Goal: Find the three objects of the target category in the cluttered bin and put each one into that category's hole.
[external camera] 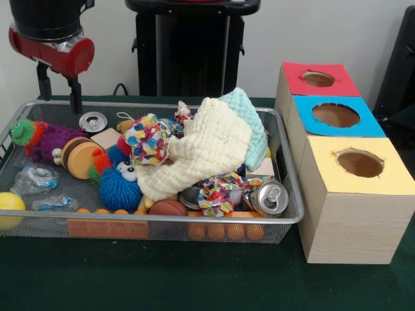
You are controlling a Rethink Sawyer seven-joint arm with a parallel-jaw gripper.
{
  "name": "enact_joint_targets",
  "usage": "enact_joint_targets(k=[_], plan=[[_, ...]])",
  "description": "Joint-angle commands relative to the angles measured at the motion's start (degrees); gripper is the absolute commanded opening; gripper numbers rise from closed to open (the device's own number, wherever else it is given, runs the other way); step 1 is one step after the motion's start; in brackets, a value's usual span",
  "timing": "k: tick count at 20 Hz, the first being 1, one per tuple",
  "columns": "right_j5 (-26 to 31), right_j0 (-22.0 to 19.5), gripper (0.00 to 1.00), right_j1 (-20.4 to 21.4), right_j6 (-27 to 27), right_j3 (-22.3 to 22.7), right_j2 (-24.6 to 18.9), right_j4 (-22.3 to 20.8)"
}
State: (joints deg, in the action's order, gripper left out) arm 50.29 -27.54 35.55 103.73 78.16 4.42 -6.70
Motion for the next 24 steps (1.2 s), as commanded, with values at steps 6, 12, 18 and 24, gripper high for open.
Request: enact_joint_targets(k=[6,12,18,24], plan=[[5.32,-1.24,1.0,-5.11,-5.15,-5.49,-5.97,-2.2],[4.77,-1.29,1.0,-7.74,-5.27,-8.03,-6.24,-2.51],[2.33,-1.55,1.0,-7.92,-5.37,-6.94,-6.3,-2.64],[-0.64,-0.87,1.0,-8.68,-4.92,-7.32,-5.4,-4.47]])
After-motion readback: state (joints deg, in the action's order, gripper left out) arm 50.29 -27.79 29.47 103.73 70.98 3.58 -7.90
